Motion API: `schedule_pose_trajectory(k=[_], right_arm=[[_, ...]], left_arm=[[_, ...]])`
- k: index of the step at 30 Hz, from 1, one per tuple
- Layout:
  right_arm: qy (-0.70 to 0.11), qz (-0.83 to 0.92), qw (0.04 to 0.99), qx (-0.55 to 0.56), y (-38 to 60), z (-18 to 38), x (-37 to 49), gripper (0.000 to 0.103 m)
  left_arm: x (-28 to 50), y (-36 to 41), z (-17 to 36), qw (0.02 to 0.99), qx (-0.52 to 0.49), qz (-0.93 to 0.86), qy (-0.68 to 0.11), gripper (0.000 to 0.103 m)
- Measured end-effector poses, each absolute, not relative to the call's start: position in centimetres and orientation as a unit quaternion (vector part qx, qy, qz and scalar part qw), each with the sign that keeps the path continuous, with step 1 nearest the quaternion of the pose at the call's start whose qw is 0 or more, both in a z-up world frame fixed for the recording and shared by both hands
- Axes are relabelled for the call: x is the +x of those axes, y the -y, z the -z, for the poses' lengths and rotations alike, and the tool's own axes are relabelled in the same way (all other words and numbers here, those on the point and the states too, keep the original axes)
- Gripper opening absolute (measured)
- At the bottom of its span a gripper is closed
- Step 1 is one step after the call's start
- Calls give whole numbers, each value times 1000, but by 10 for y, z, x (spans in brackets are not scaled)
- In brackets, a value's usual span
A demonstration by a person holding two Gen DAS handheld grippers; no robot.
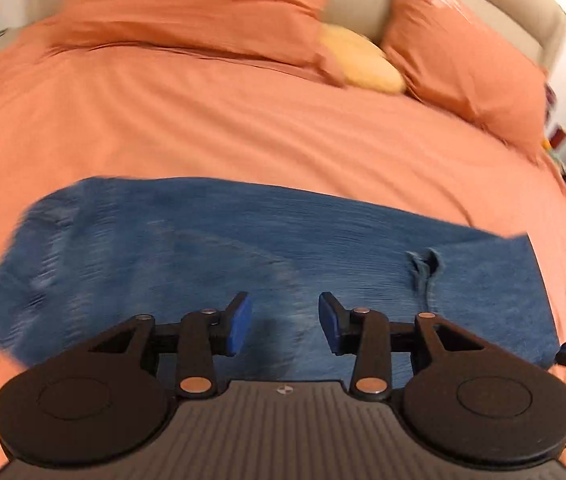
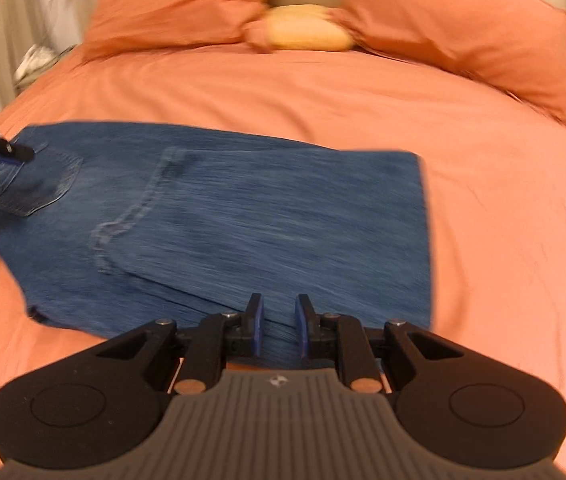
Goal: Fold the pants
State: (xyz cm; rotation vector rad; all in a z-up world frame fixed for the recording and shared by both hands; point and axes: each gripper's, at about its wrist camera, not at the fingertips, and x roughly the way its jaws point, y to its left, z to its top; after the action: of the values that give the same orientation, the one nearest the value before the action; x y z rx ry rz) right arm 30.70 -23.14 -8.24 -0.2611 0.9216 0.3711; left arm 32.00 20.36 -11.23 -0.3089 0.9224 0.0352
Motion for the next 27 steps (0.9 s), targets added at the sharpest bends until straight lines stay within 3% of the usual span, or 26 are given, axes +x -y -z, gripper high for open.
schedule_pose_trajectory(k=[6,9,17,20,25,27], right_arm=[[-447,-205,854,-170,167,84,322,16],[-446,-208,848,-197,135,89,333,20],[-454,-223,810,-296,67,114,361,25],[-456,-224,798,-326,51,123,371,25],[-472,-229,775,-353,30,136,386,23],[-478,-236,761,-371,23,142,389,16]], left_arm=[[271,-262,120,882,-199,-95,-417,52],[248,-287,127,879,-241,-134,-389,63],[202,-328,171,833,-384,-229,-327,66],[201,-337,191,810,-440,-210,-324,75],[204,-353,212,781,-516,-185,-301,77],[204,-358,217,779,-530,-169,-289,78]])
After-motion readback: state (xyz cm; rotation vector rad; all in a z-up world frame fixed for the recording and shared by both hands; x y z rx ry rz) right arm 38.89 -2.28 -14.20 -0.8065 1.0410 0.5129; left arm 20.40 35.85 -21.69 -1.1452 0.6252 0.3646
